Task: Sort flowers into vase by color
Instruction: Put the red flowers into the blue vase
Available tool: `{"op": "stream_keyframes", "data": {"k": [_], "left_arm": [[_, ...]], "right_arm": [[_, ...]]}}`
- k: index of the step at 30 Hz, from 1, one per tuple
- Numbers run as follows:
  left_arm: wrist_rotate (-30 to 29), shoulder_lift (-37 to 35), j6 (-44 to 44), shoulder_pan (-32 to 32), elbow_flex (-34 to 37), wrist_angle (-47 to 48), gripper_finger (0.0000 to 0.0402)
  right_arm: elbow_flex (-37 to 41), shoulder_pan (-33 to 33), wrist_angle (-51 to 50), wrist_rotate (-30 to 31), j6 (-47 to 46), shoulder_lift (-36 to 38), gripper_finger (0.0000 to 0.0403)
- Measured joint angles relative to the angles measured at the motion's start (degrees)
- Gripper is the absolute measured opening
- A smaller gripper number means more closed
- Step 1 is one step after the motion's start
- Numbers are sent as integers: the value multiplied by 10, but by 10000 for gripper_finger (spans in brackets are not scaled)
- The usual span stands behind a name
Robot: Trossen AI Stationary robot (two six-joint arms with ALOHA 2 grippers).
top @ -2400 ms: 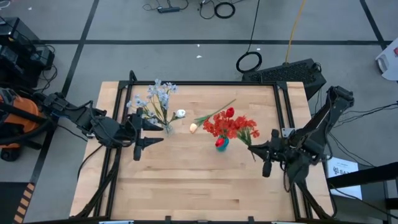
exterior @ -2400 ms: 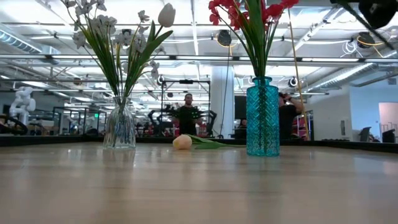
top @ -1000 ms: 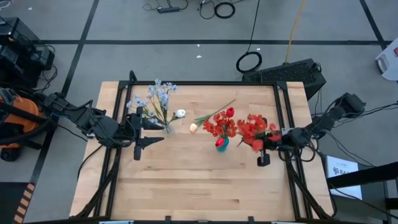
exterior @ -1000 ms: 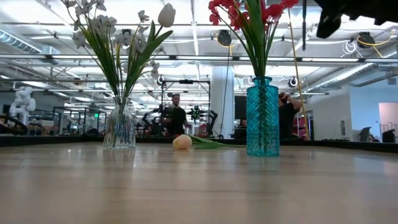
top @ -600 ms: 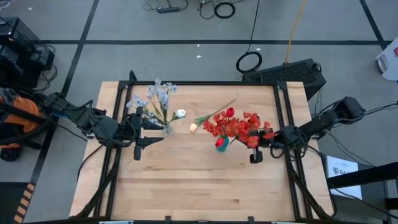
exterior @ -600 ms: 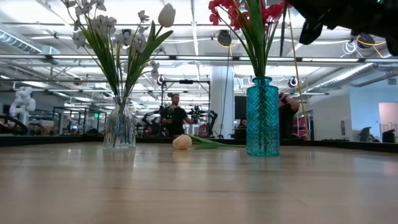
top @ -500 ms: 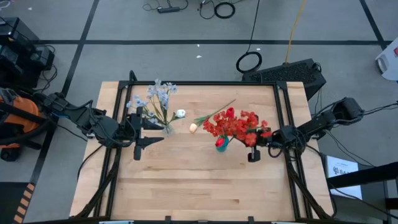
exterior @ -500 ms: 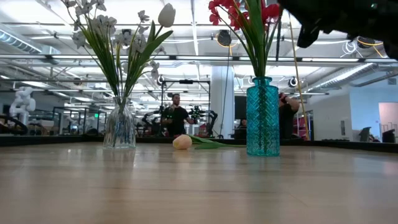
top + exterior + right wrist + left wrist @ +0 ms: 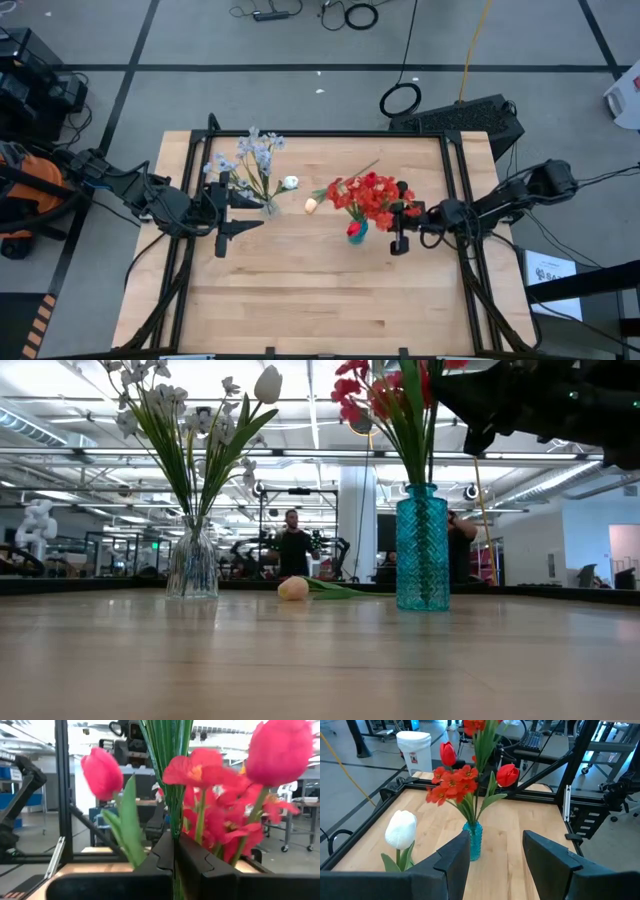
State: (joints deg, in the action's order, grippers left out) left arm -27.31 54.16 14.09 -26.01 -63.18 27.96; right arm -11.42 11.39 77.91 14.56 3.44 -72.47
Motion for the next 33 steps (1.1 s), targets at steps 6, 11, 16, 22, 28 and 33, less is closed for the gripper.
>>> {"op": "stream_keyframes", "data": {"k": [6,11,16,22,28,33], "left_arm": [[0,0,0,0,0,0,187],[0,0,0,0,0,0,187],[0,0,0,0,0,0,187],[0,0,0,0,0,0,187],[0,0,0,0,0,0,187],[0,0,0,0,0,0,187]], "right_arm": [[0,-14,13,-17,-11,-23,0],[0,-17,12,-27,-19,-44,0],[0,-17,12,-27,-31,-69,0],[0,-17,10,-27,-48,-96,0],[0,-17,11,-27,-58,-116,0],[0,-17,9,-27,-64,-130,0]]}}
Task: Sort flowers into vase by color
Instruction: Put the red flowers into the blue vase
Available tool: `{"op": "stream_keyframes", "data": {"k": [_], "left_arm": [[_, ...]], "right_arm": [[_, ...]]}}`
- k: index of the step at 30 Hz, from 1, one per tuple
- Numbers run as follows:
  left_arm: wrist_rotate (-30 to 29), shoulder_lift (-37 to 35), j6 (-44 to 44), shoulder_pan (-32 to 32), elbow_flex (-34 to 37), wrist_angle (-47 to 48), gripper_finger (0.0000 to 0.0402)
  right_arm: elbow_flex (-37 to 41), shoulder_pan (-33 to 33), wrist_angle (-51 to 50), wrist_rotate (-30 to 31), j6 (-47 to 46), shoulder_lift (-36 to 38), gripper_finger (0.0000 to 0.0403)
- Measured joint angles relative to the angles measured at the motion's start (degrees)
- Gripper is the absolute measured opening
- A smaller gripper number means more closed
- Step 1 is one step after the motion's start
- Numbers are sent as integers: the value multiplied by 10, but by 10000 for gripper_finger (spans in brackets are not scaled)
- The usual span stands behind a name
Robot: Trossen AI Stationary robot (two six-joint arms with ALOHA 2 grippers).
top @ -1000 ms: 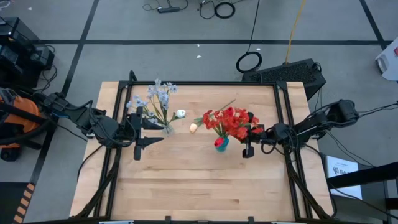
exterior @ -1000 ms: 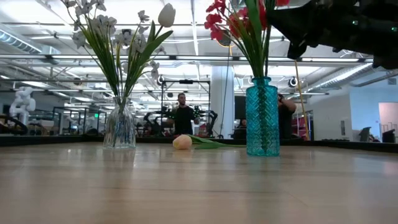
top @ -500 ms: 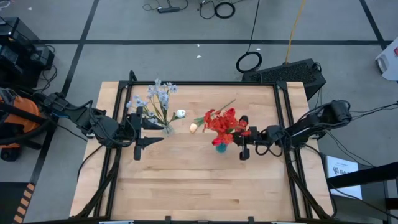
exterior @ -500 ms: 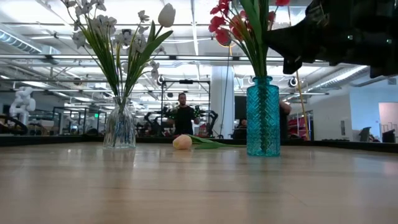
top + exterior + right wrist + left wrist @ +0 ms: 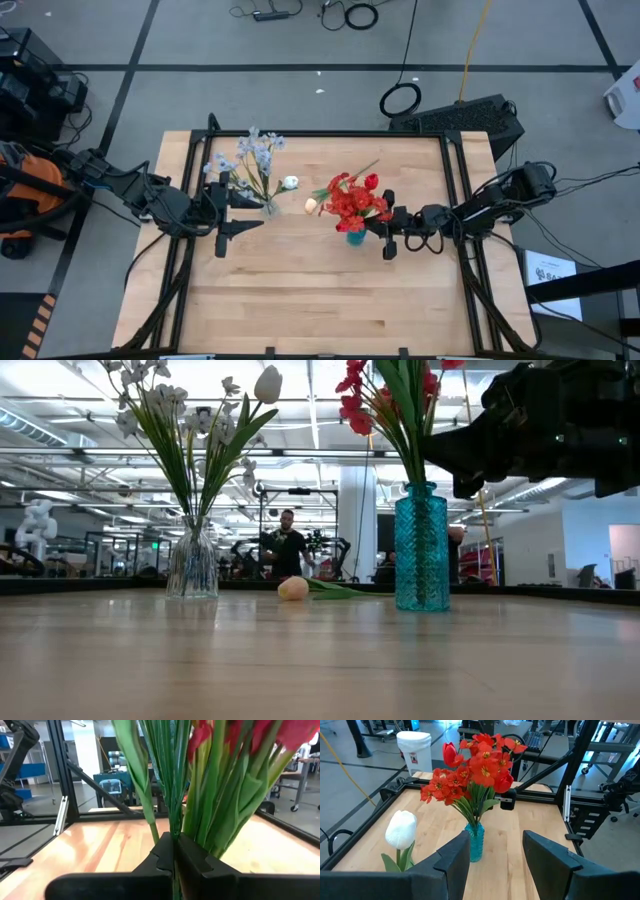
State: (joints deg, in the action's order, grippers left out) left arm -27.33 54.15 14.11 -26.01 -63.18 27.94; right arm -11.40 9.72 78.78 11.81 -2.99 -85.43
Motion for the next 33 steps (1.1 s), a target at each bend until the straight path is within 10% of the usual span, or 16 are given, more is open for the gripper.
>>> {"op": "stream_keyframes", "data": {"k": [24,33], "left_arm": [[-27,1,-14,0,0,17,187],[-28,1,-14,0,0,16,187]], "right_arm": [[-1,0,-82,4,-23,-1,3],[1,0,-114,3,-37,40,63]]}}
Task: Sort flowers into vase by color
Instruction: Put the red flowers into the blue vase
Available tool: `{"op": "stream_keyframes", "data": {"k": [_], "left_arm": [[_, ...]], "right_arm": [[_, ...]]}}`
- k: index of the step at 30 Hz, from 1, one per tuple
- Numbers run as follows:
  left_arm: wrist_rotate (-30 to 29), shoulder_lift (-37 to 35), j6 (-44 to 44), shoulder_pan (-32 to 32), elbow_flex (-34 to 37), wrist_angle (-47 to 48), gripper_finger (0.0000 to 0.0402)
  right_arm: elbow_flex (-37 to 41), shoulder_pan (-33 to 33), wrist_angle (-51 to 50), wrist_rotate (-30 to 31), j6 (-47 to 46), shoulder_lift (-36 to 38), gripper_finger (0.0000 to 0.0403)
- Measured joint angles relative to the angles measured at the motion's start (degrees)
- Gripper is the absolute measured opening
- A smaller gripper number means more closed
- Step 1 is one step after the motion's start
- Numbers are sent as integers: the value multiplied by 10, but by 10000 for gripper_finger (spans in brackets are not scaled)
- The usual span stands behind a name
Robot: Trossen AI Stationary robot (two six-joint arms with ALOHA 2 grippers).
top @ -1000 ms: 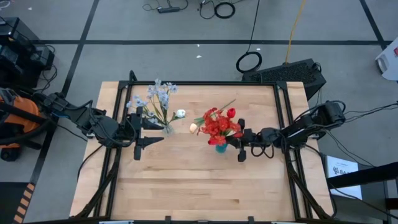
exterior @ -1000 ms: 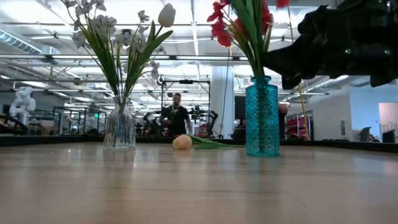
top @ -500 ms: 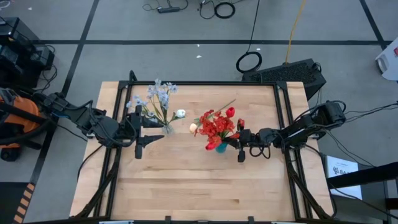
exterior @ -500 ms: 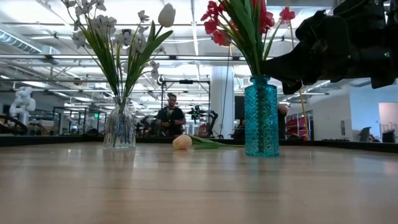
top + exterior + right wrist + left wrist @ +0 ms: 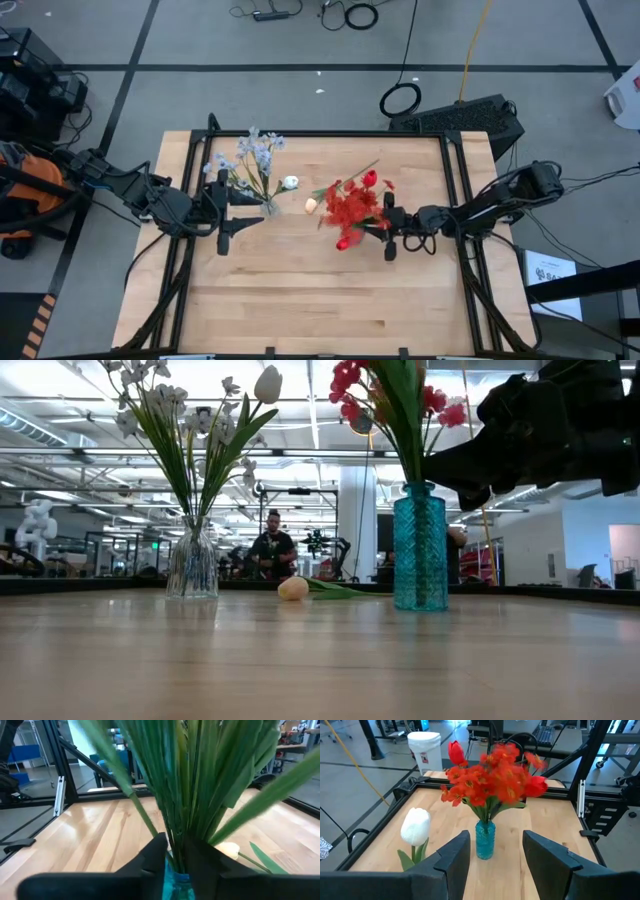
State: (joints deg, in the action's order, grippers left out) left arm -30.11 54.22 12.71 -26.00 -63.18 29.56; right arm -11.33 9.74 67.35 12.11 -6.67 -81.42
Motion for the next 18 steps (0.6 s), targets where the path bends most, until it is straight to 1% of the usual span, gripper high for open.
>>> {"op": "stream_keyframes", "data": {"k": [5,10,15,18], "left_arm": [[-1,0,0,0,0,-1,187],[-2,0,4,0,0,-1,187],[-2,0,4,0,0,-1,187],[-2,0,4,0,0,-1,187]], "right_arm": [[0,0,-63,0,-2,46,99],[0,0,-117,0,-2,106,125],[0,1,-176,-1,-4,167,134],[0,2,-212,-1,-22,203,134]]}}
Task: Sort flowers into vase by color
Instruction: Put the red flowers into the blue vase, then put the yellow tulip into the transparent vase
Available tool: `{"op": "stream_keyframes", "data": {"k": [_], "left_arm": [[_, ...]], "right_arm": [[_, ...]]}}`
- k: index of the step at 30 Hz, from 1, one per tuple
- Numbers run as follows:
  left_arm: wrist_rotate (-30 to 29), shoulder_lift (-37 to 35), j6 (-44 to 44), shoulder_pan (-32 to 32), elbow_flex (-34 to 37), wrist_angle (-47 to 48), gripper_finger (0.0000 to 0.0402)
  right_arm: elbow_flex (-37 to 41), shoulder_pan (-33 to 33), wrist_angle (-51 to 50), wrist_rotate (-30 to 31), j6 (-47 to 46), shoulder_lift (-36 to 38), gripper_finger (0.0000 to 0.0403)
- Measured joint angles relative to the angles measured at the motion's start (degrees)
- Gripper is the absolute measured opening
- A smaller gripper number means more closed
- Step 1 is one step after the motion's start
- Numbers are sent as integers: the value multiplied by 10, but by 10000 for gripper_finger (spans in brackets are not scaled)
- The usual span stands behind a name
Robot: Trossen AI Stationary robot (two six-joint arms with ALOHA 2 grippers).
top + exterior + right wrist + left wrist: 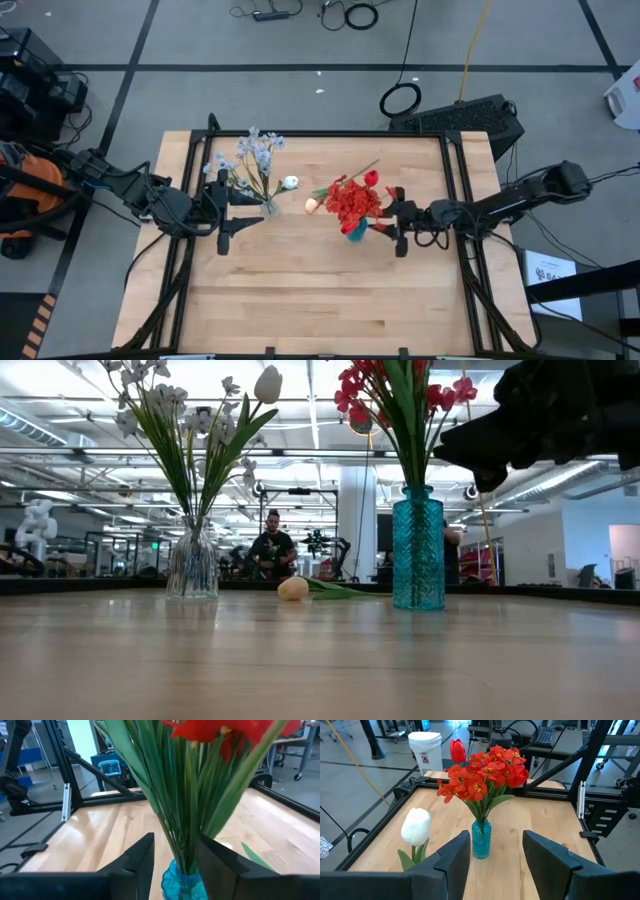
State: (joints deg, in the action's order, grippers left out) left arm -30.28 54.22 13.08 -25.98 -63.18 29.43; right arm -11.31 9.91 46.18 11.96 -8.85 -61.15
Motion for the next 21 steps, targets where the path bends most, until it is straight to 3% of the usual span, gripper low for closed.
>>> {"op": "stream_keyframes", "data": {"k": [15,17,21], "left_arm": [[0,0,0,0,0,0,187],[0,0,0,0,0,-2,187],[-3,0,0,0,0,-6,187]], "right_arm": [[-4,14,-191,3,-8,158,131],[-25,13,-252,25,-9,168,123],[-124,3,-430,125,-7,161,97]]}}
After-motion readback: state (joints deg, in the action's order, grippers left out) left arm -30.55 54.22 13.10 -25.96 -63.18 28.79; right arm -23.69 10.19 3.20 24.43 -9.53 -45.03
